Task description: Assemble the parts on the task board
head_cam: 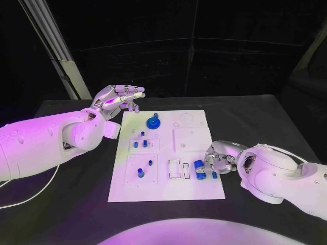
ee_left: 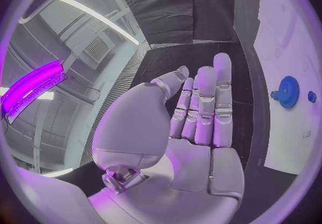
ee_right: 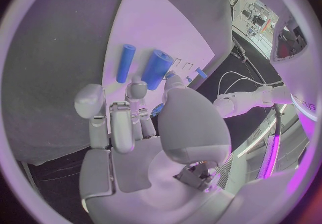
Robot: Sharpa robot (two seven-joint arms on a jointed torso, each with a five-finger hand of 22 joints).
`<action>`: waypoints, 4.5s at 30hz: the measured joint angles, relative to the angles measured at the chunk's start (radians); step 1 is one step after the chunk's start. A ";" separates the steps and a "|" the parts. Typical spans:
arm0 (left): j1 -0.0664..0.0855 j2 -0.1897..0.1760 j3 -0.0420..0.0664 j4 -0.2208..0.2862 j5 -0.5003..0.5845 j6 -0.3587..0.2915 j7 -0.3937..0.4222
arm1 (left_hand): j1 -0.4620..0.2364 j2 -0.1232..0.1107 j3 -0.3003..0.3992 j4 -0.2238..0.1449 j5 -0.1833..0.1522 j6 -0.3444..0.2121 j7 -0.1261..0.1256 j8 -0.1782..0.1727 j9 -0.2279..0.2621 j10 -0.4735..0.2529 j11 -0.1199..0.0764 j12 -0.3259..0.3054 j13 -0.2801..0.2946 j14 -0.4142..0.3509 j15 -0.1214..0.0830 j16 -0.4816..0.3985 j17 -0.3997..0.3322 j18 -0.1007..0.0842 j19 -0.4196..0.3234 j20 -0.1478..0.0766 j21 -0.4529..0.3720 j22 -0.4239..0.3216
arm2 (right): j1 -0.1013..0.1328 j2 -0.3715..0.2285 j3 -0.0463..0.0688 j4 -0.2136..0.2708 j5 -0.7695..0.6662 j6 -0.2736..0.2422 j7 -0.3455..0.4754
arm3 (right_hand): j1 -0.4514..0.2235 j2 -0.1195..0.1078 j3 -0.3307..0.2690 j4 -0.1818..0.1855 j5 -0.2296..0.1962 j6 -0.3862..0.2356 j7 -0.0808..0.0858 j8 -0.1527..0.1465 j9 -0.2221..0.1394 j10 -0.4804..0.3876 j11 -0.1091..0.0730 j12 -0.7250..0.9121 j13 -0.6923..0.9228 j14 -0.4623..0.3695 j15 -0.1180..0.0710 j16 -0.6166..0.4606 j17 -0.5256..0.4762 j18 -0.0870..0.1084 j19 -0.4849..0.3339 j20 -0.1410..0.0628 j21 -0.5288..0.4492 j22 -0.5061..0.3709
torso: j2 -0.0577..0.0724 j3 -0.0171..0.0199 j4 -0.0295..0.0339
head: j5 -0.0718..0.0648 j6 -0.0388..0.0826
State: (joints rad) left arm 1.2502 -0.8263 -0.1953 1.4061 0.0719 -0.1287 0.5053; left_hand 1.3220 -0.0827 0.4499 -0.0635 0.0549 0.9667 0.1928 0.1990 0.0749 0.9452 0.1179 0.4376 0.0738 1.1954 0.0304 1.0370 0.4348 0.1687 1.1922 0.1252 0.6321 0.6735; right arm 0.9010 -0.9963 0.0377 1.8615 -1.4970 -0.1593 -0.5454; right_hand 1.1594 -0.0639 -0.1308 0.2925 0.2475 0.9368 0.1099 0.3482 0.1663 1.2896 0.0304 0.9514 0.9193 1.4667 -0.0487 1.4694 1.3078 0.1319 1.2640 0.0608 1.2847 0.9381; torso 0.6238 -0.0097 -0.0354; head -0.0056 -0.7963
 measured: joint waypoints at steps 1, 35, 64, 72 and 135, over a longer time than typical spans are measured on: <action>0.000 0.000 0.000 0.000 0.000 0.000 0.000 | 0.000 0.000 0.000 0.000 0.000 0.000 0.000 0.000 0.000 0.000 0.000 0.000 0.000 0.000 0.000 0.000 0.000 0.000 0.000 0.000 0.000 0.000 | -0.001 0.004 0.000 -0.002 -0.005 0.004 -0.001 | 0.000 0.000 0.000 0.000 0.000 0.000 0.000 0.000 0.000 0.000 0.000 0.000 0.000 0.000 0.000 0.000 0.000 0.000 0.000 0.000 0.000 0.000 | 0.000 0.0001 0.0000 | 0.000 0.000; 0.000 -0.002 -0.001 -0.001 0.000 0.005 -0.001 | 0.000 0.000 0.000 0.000 0.000 -0.004 0.004 0.000 0.000 -0.004 0.004 0.000 -0.001 0.000 0.000 0.000 -0.002 0.000 0.000 0.000 -0.004 -0.001 | -0.024 0.030 0.000 0.015 -0.019 -0.122 0.000 | 0.165 0.084 -0.037 -0.003 0.265 -0.013 -0.007 0.090 0.053 0.044 -0.025 0.062 0.123 -0.003 -0.004 0.016 0.000 -0.016 0.014 -0.007 0.016 0.035 | -0.001 0.0005 -0.0004 | -0.001 -0.003; -0.001 0.004 -0.003 0.000 0.000 0.009 -0.001 | 0.000 0.000 0.000 0.000 0.000 -0.004 0.004 0.000 0.000 -0.004 0.004 0.000 -0.001 0.000 0.000 0.000 -0.002 0.000 0.000 0.000 -0.004 -0.001 | -0.023 0.140 0.000 -0.009 0.171 -0.165 0.004 | 0.085 0.106 -0.066 -0.003 0.287 0.030 -0.011 0.092 0.095 0.076 -0.043 0.075 0.155 -0.003 -0.018 0.016 0.000 -0.016 0.020 -0.013 0.016 0.035 | -0.002 -0.0034 0.0016 | 0.008 -0.008; 0.000 0.002 -0.003 0.002 0.000 0.009 -0.002 | 0.000 0.000 0.000 0.000 0.000 -0.004 0.004 0.000 0.000 -0.004 0.004 0.000 0.000 0.000 0.000 0.000 -0.002 0.000 0.000 0.000 -0.004 -0.001 | -0.023 0.157 0.000 -0.024 0.182 -0.148 -0.018 | 0.073 0.113 -0.076 -0.001 0.276 0.040 -0.018 0.092 0.102 0.083 -0.043 0.081 0.162 0.000 -0.021 0.016 0.000 -0.016 0.019 -0.017 0.016 0.034 | -0.003 -0.0025 -0.0007 | 0.014 -0.010; 0.000 -0.007 -0.003 0.005 0.000 0.009 -0.003 | 0.000 0.000 0.000 0.000 0.000 -0.007 0.000 0.004 0.000 -0.004 0.004 0.005 -0.001 0.000 0.000 0.000 -0.003 0.000 0.000 0.000 -0.004 -0.002 | -0.023 0.082 0.001 0.021 0.052 -0.176 0.059 | 0.155 0.092 -0.088 -0.138 -0.052 0.065 -0.039 0.070 0.163 0.084 -0.048 -0.004 0.151 0.000 -0.028 0.000 0.000 -0.016 0.005 -0.024 -0.023 -0.016 | -0.003 0.0001 -0.0034 | 0.009 -0.014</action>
State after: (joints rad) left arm 1.2502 -0.8336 -0.1981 1.4112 0.0719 -0.1200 0.5022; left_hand 1.3220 -0.0827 0.4499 -0.0635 0.0549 0.9594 0.1926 0.2029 0.0749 0.9416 0.1216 0.4424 0.0730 1.1954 0.0304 1.0370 0.4318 0.1687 1.1922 0.1252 0.6281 0.6719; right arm 0.8781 -0.9138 0.0386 1.8821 -1.4450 -0.3348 -0.4865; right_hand 1.3144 0.0280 -0.2187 0.1542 0.1954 1.0015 0.0707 0.4179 0.3291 1.3738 -0.0176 0.9474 1.0707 1.4669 -0.0771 1.4695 1.3077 0.1162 1.2686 0.0373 1.2621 0.9220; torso 0.6210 -0.0096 -0.0387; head 0.0039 -0.8098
